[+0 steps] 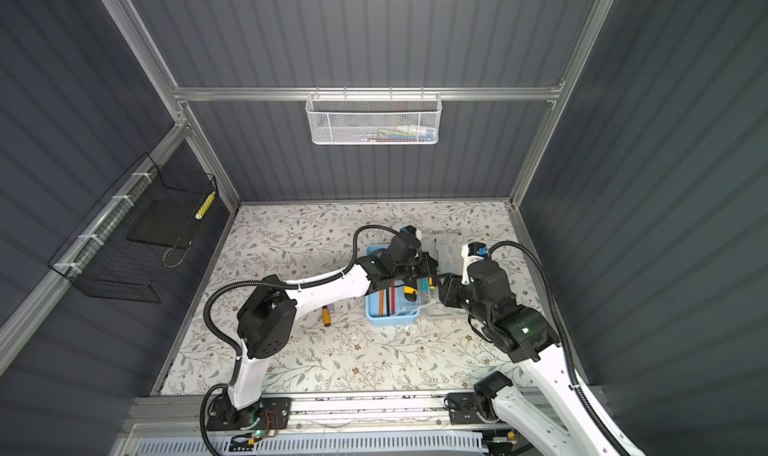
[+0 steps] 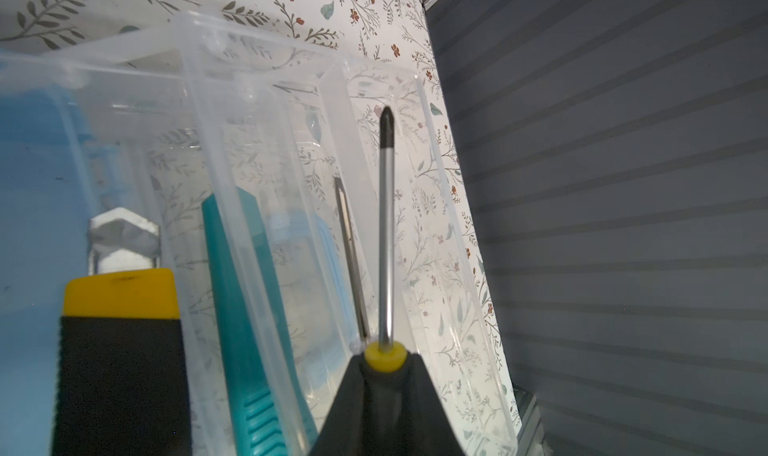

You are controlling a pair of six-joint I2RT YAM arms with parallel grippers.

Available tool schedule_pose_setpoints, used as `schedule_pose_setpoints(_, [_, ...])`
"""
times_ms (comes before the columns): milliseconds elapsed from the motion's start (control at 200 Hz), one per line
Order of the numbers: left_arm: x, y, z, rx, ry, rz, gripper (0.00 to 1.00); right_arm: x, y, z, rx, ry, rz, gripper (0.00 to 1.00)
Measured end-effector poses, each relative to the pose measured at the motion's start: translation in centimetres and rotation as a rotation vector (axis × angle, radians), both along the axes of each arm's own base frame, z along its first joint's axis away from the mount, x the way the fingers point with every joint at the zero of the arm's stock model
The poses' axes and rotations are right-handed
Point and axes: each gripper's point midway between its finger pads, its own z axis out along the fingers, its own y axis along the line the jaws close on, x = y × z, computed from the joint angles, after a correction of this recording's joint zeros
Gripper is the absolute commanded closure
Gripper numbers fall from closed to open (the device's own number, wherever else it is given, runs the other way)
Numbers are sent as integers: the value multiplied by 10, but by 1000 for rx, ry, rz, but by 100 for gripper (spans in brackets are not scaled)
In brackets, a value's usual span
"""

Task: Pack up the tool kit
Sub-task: 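Carry the black-yellow screwdriver into the box while right gripper holds the lid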

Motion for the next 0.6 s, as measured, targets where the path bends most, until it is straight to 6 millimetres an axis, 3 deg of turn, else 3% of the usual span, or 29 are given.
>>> schedule_pose_setpoints(240, [1, -1, 1, -6, -1, 2, 59, 0, 0, 0, -2, 1, 0, 46])
schedule_pose_setpoints(405, [4, 1, 7, 10, -42, -2, 43, 2, 1, -4, -9, 14, 1, 45])
schedule_pose_setpoints(600, [2, 19, 31, 56, -126, 0, 40, 7, 4, -4, -23, 32, 7, 46])
